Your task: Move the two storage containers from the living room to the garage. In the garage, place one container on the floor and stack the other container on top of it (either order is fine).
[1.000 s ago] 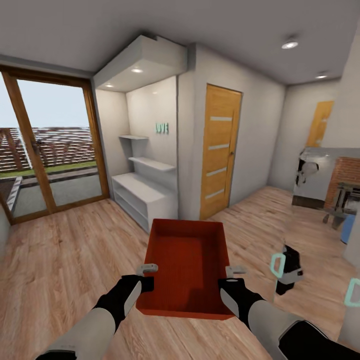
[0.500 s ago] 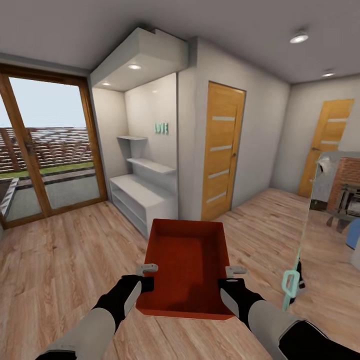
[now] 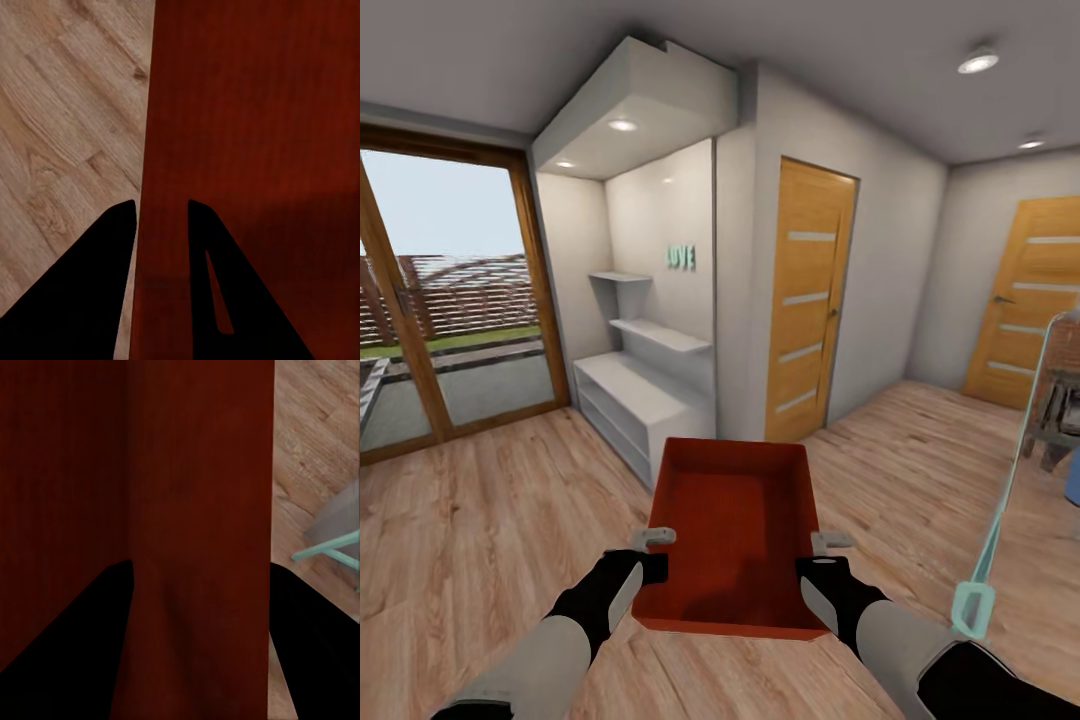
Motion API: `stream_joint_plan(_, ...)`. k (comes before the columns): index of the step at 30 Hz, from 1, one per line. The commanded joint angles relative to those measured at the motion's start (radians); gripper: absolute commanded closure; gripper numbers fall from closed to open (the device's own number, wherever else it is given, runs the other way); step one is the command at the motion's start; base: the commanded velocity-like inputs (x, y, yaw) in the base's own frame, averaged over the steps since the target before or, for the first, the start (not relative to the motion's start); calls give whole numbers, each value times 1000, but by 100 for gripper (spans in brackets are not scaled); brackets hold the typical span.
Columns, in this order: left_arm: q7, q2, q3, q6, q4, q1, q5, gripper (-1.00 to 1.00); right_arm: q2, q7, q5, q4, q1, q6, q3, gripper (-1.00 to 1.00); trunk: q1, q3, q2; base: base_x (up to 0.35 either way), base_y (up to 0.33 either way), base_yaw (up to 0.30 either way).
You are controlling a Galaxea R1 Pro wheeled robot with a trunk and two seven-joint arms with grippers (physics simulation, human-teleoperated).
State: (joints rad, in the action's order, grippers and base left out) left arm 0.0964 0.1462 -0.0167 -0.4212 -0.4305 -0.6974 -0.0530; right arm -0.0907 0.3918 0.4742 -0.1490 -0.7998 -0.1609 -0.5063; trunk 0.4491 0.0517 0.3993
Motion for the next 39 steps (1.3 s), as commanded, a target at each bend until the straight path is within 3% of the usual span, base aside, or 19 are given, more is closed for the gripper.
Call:
stream_joint_plan(1,9,1,9,-5,3,1,-10,100,0,8,-26,-20,-1,-9,14,100,1,0,1,322,0,0)
stream_joint_plan(20,9,1,9,-5,3,1,-9,100,0,8,-26,-21,-1,-9,14,100,1,0,1,322,0,-3)
stream_joint_plan(39,9,1,9,-5,2,1,-9,100,0,8,-26,-21,-1,-10,14,100,1,0,1,322,0,-224)
